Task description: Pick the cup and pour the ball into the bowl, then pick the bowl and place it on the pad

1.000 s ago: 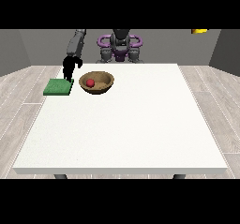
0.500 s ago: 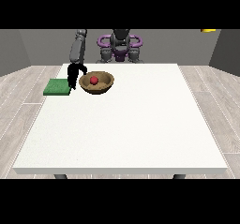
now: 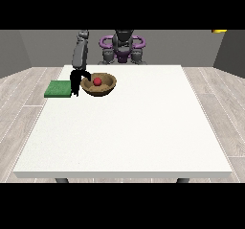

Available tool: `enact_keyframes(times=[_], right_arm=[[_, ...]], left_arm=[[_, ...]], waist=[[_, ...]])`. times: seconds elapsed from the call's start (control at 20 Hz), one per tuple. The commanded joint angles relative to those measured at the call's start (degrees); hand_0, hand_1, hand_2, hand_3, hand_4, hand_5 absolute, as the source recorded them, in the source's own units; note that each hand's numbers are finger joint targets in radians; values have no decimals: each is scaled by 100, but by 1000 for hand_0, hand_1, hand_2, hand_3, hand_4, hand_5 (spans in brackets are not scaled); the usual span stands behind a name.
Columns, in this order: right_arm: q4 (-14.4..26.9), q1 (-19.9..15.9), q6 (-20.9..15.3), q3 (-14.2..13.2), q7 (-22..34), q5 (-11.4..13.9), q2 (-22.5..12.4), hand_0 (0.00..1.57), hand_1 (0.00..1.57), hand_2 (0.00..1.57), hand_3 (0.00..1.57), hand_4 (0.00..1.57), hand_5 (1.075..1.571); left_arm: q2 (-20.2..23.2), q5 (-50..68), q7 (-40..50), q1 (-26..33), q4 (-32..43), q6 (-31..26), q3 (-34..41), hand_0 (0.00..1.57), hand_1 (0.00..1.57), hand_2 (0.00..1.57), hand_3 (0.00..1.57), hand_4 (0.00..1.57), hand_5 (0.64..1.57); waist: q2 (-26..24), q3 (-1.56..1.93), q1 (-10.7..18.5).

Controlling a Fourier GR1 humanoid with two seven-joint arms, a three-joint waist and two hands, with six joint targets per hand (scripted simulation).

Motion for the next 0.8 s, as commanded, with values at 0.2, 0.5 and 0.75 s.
enact_keyframes(times=[0.2,0.5,0.75], right_arm=[[368,-420,-361,125,-54,70,308,0,0,0,0,448,1550],[602,-351,-998,-98,410,8,106,0,0,0,0,615,1568],[695,66,-1463,33,495,436,-365,1571,1571,1571,1571,944,1471]], left_arm=[[175,115,-128,184,-93,-50,84,0,0,0,0,1023,1537],[448,442,-55,284,2,-327,315,0,0,0,0,1023,1540],[448,606,-147,63,-140,-360,372,0,0,0,0,1028,1529]], waist=[[218,92,-9],[161,88,104],[667,80,261]])
